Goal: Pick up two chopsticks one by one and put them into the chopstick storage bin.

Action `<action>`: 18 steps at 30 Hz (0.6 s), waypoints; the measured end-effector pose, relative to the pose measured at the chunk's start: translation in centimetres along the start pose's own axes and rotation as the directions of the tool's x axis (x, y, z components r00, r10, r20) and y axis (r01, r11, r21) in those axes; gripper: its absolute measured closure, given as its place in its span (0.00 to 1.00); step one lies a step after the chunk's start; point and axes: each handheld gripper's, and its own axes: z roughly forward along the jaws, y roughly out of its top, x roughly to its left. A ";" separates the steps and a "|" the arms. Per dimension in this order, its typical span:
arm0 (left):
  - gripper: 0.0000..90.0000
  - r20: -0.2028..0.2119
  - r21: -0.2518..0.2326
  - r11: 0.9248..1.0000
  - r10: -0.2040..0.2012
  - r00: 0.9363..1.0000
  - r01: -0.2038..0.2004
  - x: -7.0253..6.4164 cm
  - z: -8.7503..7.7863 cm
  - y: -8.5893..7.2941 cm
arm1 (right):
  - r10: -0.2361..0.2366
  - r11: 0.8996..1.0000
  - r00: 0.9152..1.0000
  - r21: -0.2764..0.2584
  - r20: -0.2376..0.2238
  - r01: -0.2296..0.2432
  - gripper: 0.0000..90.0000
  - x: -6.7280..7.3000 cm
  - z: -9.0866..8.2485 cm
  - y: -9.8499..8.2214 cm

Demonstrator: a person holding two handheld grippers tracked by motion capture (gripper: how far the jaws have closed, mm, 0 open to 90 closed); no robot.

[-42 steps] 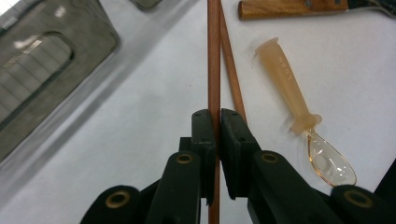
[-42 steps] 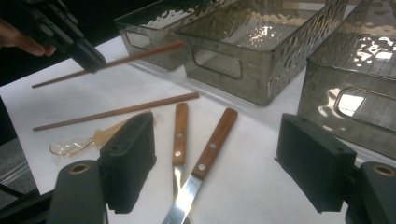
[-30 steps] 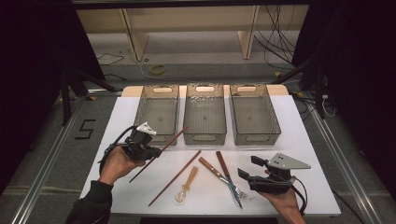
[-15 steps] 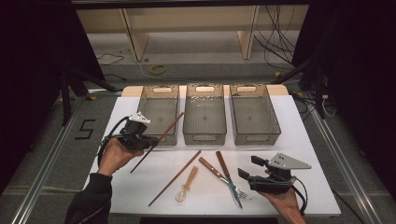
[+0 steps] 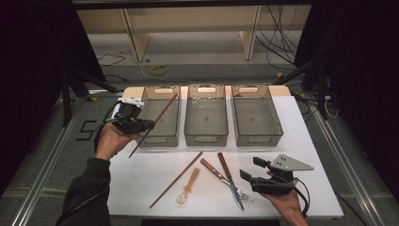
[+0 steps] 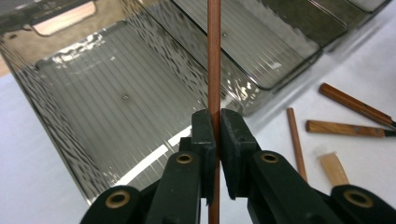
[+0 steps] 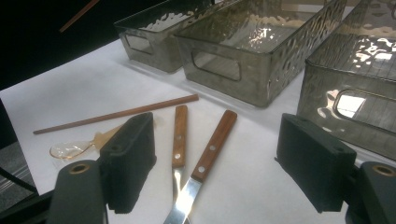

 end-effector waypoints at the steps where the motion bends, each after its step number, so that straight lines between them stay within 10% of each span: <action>1: 0.93 -0.007 -0.003 1.000 -0.003 1.000 0.003 0.2 0.2 0.2 | 0.000 1.000 1.000 -0.001 0.000 0.000 0.32 0.0 0.0 0.0; 18: 0.93 -0.066 -0.029 1.000 0.000 0.998 -0.002 2.5 1.9 2.4 | 0.002 1.000 1.000 -0.002 0.000 -0.002 0.32 -0.1 -0.1 0.0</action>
